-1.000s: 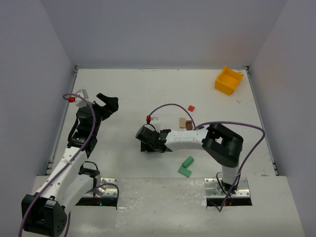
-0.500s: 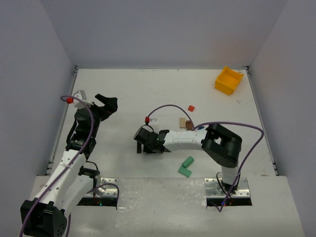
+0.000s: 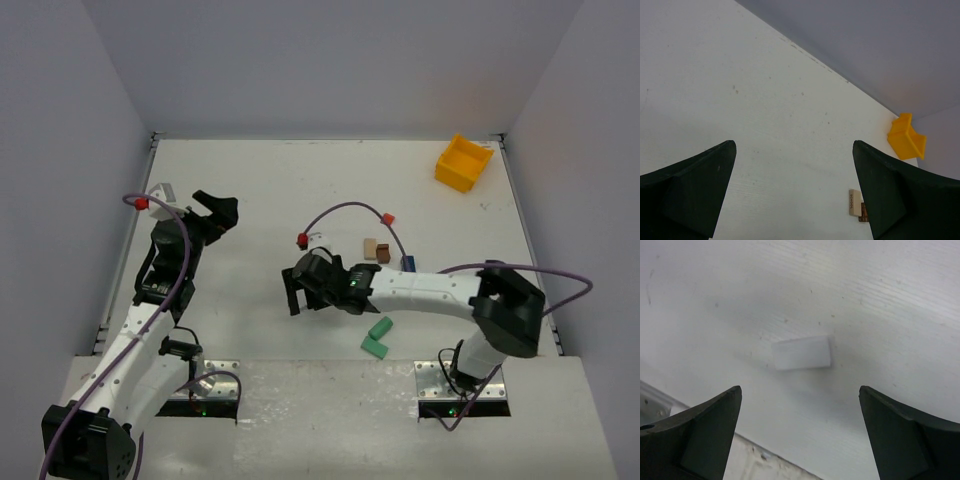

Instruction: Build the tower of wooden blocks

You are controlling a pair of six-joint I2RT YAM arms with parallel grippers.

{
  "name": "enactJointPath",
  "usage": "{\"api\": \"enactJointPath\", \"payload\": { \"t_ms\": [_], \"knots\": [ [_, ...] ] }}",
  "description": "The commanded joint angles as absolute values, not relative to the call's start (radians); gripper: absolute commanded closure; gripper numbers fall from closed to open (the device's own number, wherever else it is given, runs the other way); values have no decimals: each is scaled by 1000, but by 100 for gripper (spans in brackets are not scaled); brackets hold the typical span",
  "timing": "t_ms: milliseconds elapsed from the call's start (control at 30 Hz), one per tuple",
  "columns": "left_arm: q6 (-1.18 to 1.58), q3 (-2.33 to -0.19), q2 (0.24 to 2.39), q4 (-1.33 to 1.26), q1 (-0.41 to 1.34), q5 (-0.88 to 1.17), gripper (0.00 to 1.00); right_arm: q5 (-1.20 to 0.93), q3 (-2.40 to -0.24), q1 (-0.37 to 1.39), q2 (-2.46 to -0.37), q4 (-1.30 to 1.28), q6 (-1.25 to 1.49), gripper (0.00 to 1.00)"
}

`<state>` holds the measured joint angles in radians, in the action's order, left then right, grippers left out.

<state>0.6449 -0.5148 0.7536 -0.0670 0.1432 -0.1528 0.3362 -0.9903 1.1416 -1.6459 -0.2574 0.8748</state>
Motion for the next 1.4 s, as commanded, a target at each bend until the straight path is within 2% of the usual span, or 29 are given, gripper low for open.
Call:
{"api": "enactJointPath", "payload": {
  "t_ms": [0, 133, 300, 467, 733, 967, 1200, 1300, 1367],
  "knots": [
    [647, -508, 741, -117, 146, -141, 0, 202, -846, 1144, -1437, -362, 730, 1],
    [647, -502, 738, -125, 146, -136, 0, 29, -735, 1148, -1260, -531, 678, 1],
    [645, -499, 736, -130, 146, -134, 0, -13, -639, 1154, -1161, -662, 723, 1],
    [646, -488, 737, -148, 146, -132, 0, -1, -592, 1154, -1162, -723, 766, 1],
    [641, -494, 784, -169, 146, -110, 0, 109, -551, 1154, -1298, -562, 704, 4],
    [637, -498, 809, -178, 147, -103, 0, 164, -548, 1152, -1380, -497, 669, 25],
    [632, -500, 827, -184, 146, -89, 0, 107, -522, 1152, -1400, -418, 619, 60],
    [627, -505, 838, -189, 146, -77, 0, 64, -535, 1152, -1385, -389, 557, 78],
    [626, -509, 843, -189, 146, -66, 0, 48, -557, 1152, -1370, -352, 497, 84]
  ]
}}
